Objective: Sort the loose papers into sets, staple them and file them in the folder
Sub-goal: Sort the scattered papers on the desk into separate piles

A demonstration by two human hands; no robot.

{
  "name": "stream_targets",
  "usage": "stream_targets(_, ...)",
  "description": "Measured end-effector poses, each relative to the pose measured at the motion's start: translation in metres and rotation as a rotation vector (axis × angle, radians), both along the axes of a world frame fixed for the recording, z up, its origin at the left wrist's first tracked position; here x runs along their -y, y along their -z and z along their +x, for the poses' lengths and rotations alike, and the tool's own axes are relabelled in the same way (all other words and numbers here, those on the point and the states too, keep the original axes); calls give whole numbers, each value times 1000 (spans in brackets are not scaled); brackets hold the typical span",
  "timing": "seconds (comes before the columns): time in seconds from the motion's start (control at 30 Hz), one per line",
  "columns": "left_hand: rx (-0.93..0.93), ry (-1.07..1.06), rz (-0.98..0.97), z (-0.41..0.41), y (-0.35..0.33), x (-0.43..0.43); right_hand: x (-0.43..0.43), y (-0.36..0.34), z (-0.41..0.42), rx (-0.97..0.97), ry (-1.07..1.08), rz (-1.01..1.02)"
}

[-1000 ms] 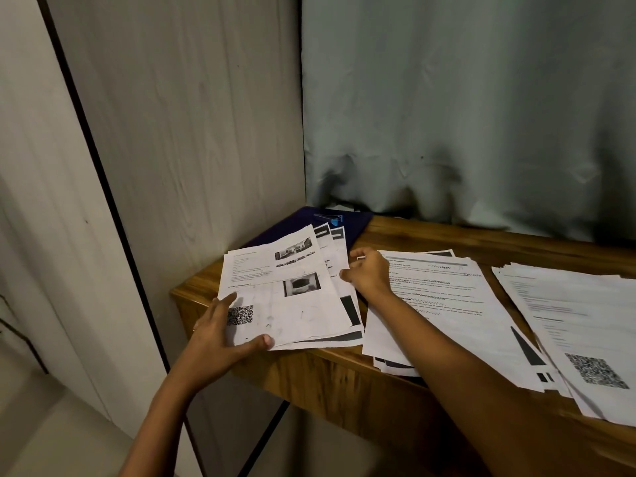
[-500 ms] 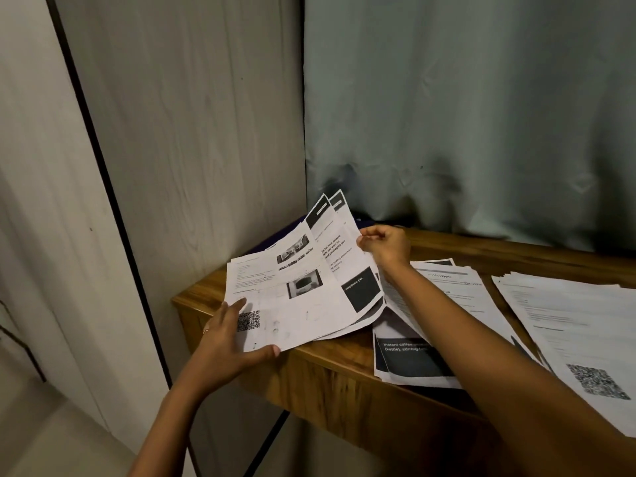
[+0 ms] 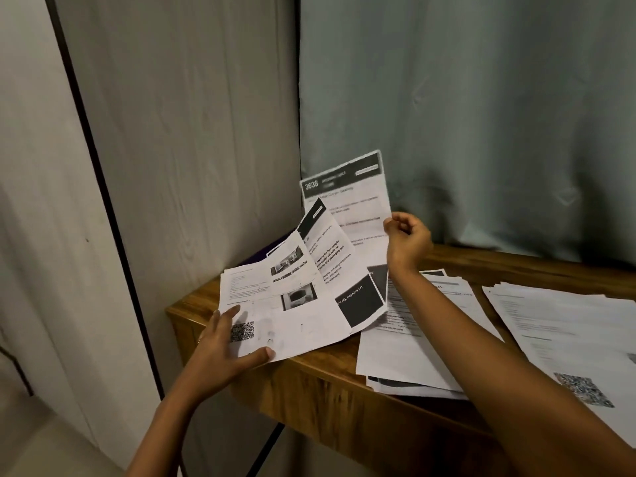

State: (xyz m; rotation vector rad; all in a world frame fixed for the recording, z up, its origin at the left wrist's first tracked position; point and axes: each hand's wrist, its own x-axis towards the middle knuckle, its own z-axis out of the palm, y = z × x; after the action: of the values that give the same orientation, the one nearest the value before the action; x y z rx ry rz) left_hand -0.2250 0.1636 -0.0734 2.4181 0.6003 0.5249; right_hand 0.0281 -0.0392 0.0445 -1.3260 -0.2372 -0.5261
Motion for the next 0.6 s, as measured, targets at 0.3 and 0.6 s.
stream_targets(0.3,44,17,-20,-3,-4,-3,19,-33,3,159,144,415)
stream_targets(0.6,50,-12,-22,2,-7,-5,33,-52,22,157,267,483)
